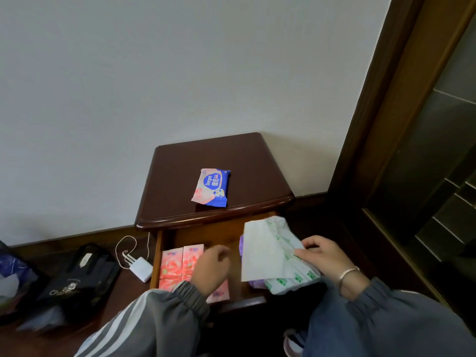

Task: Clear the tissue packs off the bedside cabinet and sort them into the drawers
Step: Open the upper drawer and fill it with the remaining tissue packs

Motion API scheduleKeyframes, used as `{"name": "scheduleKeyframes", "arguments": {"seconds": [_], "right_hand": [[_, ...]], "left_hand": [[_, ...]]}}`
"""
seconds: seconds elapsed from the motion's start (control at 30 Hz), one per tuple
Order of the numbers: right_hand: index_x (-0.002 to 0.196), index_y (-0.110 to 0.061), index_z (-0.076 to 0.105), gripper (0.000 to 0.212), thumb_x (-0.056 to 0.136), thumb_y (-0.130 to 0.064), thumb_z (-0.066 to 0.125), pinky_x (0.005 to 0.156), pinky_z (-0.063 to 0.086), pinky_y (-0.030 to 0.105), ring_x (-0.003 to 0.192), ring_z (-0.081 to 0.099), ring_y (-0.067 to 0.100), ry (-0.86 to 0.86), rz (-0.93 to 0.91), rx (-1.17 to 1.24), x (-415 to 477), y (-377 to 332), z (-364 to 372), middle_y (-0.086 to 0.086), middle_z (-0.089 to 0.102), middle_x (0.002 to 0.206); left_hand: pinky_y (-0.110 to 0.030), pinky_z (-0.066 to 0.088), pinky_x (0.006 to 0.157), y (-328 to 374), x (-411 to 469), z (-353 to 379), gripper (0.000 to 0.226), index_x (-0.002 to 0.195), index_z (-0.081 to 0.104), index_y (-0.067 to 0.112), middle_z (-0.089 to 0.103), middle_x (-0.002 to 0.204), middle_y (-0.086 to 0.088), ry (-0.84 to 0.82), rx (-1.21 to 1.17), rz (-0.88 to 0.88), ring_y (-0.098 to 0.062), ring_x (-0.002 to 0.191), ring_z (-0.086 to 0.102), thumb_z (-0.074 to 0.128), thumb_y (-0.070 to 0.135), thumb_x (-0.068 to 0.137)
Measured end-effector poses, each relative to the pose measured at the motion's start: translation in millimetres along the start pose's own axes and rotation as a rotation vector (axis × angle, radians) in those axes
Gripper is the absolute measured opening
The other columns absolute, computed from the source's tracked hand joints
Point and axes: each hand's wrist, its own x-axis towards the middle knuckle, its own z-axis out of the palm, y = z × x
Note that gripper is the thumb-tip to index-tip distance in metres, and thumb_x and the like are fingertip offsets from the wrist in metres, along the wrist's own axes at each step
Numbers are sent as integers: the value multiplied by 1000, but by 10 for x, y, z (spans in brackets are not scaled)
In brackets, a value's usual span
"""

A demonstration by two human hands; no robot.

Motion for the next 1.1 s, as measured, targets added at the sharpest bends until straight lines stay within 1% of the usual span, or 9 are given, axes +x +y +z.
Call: {"name": "scheduleKeyframes", "arguments": {"seconds": [0.13,0.27,0.33,0.5,0.63,0.77,0.9,1.0,1.1], "right_hand": [[76,-17,65,8,76,-13,72,57,46,18,72,62,6,-28,20,-75,251,-63,458,-8,65,78],[89,-4,71,14,76,-9,73,72,47,25,80,62,20,-29,20,-128,541,-97,893,13,69,88],[92,-1,72,18,76,-10,72,77,49,29,84,64,24,7,-27,-177,676,-141,1060,18,71,94],[104,-7,70,27,80,-20,68,78,48,27,95,67,26,72,-145,-299,849,-259,1389,13,73,98],[131,-6,51,54,83,-22,68,96,45,33,108,60,28,-9,-228,-406,857,-236,1503,15,64,121],[138,-16,46,56,86,-29,62,106,29,27,128,42,25,-156,-422,-820,813,-122,1445,5,42,146],[137,-34,44,44,93,-41,44,114,13,46,145,13,15,-343,-491,-1185,779,-27,1459,-13,23,155],[139,-34,40,44,98,-44,29,112,-5,58,147,1,18,-470,-426,-1311,773,-53,1459,-12,21,156],[144,-33,30,48,99,-44,20,109,-13,64,147,-8,20,-540,-425,-1362,750,-105,1434,-11,14,158]], "left_hand": [[-28,34,108,-430,-7,-248,42,137,50,18,47,144,-1,52,276,45,-17,131,44,48,20,94],[-36,28,116,-802,-20,-352,48,142,39,22,29,156,-1,30,503,-11,-20,142,29,44,27,94],[-36,24,117,-909,-29,-344,51,145,35,21,25,158,0,-1,518,-7,-18,144,25,41,30,95],[-33,17,118,-1027,-37,-280,55,150,26,24,20,159,4,11,535,37,-15,146,21,37,37,97],[-33,17,117,-1066,-42,-240,56,149,28,25,22,159,4,41,506,47,-16,146,22,38,36,96],[-34,18,117,-1078,-39,-206,57,149,28,25,23,158,4,62,484,55,-17,146,21,39,36,94],[-35,19,118,-1065,-34,-205,59,150,26,24,22,159,4,60,472,53,-17,146,18,41,35,94],[-35,18,118,-1047,-45,-214,59,150,26,23,21,159,4,57,469,56,-18,146,17,40,35,94],[-36,18,118,-1029,-53,-219,60,150,25,23,21,159,3,53,472,53,-18,147,16,40,36,94]]}}
